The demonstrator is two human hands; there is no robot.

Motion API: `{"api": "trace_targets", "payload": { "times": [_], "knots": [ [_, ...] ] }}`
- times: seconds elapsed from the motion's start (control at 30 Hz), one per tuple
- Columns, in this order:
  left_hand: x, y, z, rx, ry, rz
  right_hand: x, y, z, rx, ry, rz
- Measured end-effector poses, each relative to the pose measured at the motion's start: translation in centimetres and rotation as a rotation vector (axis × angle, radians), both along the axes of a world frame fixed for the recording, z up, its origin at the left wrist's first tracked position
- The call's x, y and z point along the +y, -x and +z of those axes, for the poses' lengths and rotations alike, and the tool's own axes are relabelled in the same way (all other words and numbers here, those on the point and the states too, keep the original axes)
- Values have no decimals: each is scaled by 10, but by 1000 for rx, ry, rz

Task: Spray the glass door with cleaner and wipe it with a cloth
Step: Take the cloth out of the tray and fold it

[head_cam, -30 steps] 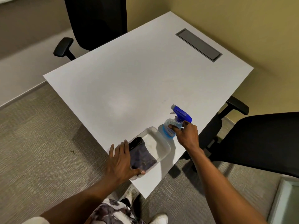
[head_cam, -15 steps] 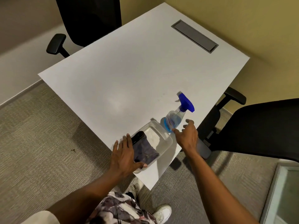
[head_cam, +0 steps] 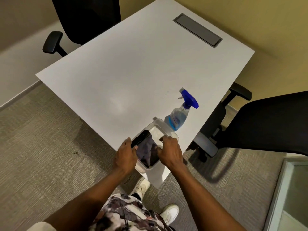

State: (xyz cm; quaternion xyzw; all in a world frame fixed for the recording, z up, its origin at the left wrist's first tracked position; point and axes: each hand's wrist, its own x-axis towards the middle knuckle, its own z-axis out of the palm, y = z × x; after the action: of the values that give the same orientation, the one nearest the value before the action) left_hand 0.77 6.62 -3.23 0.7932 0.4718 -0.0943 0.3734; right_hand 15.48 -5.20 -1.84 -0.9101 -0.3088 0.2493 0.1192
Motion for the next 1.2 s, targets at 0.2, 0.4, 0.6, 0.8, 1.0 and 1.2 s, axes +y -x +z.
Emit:
{"api": "trace_targets", "payload": {
  "times": [0.2, 0.4, 0.6, 0.8, 1.0, 1.2],
  "knots": [
    [7, -2, -4, -31, -1, 144, 13, -2, -9, -119, 246, 279],
    [12, -9, -7, -33, 24, 204, 16, -3, -16, -70, 322, 324],
    [11, -11, -6, -12, 5, 205, 16, -2, -13, -6, 261, 245],
    [10, -10, -7, 6, -5, 179, 6, 5, 2, 92, 93, -29],
    [8, -9, -6, 8, -23, 182, -11, 18, 15, 124, -121, -287],
    [6, -9, -5, 36, -11, 182, -29, 25, 26, 519, -475, -649]
  ]
}}
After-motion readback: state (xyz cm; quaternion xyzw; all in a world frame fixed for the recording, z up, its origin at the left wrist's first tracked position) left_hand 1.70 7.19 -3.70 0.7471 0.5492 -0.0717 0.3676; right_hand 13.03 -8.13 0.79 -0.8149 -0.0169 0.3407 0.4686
